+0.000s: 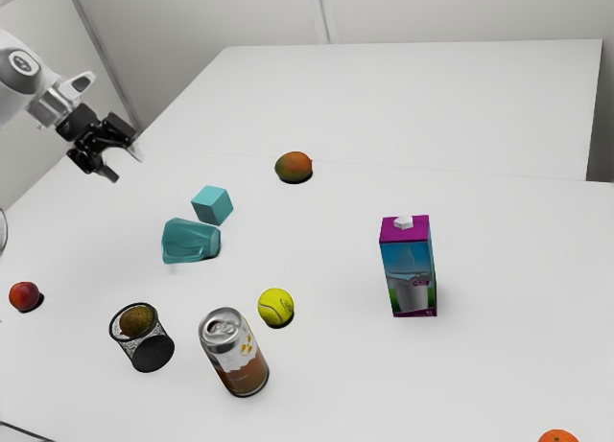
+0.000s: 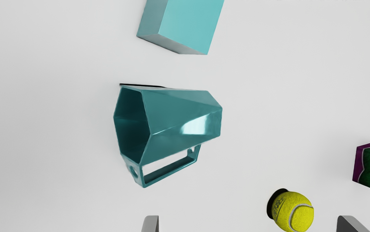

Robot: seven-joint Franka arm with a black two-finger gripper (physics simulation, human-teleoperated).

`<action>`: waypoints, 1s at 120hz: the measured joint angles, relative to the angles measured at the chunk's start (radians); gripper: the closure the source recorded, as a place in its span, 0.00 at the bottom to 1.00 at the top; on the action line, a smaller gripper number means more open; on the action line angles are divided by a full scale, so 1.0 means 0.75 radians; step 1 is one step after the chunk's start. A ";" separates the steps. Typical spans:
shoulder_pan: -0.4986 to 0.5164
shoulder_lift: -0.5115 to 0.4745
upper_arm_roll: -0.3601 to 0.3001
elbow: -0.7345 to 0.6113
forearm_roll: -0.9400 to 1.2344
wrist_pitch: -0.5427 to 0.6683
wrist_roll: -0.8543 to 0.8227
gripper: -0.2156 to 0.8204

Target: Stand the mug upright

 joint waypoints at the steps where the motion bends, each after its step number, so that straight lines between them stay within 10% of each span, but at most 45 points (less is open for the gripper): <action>1: 0.008 0.009 0.000 0.000 -0.010 -0.001 0.007 0.21; 88: 0.037 0.317 -0.024 -0.205 -0.517 0.101 0.407 0.22; 120: 0.036 0.306 -0.033 -0.207 -0.545 0.109 0.466 0.78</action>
